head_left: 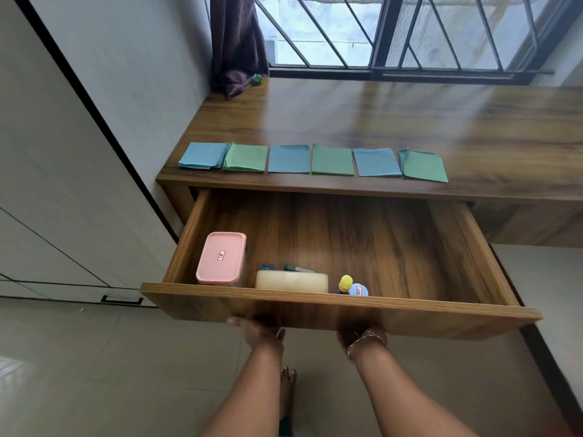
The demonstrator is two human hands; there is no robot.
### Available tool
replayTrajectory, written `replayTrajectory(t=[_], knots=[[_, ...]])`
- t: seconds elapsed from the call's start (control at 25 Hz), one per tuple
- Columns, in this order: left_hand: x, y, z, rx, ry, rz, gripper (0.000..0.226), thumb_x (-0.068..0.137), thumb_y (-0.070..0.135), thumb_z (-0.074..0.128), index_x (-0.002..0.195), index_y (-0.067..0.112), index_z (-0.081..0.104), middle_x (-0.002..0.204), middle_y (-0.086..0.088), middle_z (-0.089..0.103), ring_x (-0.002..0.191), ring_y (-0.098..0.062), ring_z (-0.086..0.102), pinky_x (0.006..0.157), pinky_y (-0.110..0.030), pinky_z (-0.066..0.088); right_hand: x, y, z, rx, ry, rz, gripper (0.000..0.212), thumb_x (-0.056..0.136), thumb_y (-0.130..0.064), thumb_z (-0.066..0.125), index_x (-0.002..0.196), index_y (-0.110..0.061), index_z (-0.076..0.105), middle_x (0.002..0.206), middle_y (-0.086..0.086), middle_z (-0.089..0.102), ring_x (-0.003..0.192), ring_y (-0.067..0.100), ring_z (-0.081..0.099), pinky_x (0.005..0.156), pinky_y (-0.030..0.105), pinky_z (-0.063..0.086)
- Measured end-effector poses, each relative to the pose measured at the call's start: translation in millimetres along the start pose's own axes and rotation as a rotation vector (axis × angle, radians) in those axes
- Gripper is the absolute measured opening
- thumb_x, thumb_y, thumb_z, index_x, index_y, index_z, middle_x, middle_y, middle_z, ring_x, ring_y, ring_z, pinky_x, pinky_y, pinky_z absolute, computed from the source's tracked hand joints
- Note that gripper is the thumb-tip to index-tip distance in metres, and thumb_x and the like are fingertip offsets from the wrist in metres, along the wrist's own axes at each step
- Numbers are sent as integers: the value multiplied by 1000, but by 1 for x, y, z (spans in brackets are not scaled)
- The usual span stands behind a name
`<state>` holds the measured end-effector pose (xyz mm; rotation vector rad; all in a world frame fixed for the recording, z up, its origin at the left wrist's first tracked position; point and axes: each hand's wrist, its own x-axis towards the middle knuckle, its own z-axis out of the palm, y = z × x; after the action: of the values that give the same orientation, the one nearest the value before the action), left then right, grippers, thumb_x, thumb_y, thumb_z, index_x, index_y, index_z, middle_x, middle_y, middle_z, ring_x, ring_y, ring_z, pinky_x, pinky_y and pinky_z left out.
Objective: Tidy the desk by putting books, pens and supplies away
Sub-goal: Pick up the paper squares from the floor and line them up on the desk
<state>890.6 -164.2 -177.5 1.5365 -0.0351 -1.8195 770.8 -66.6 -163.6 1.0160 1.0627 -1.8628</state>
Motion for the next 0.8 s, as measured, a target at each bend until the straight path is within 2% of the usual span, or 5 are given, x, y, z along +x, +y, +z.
replayTrajectory(t=[0.16,0.28,0.48,0.68,0.8], knots=[[-7,19,-5,240,410,338,69,96,54,27,133,-3,40,134,-29,47,120,-44,48,97,-46,40,3,2,-12,-265,129,-100,35,96,-37,37,100,-8,56,92,10,61,73,26,55,91,41,48],[-15,41,-5,346,467,641,63,97,47,31,140,0,33,140,-26,39,127,-41,41,100,-46,37,-6,10,-18,-475,137,-160,36,97,-39,37,93,-6,49,69,11,51,57,22,47,59,31,43],[-25,46,2,813,453,1270,67,90,41,43,145,12,18,153,-24,17,142,-38,19,111,-65,7,-40,40,-11,-795,-41,-204,17,93,-11,49,77,-7,47,67,8,48,54,18,48,40,19,40],[-49,54,28,1125,171,1584,65,85,30,49,141,10,24,153,-22,20,142,-35,17,110,-57,5,-107,38,21,-875,-479,-568,16,88,-2,54,79,-15,54,73,3,55,65,15,54,60,23,48],[-54,60,45,1376,12,1676,76,79,24,66,142,9,27,153,-20,23,142,-35,15,111,-52,14,-119,17,44,-1104,-506,-964,10,87,-7,56,91,-17,58,95,5,59,84,14,56,79,26,48]])
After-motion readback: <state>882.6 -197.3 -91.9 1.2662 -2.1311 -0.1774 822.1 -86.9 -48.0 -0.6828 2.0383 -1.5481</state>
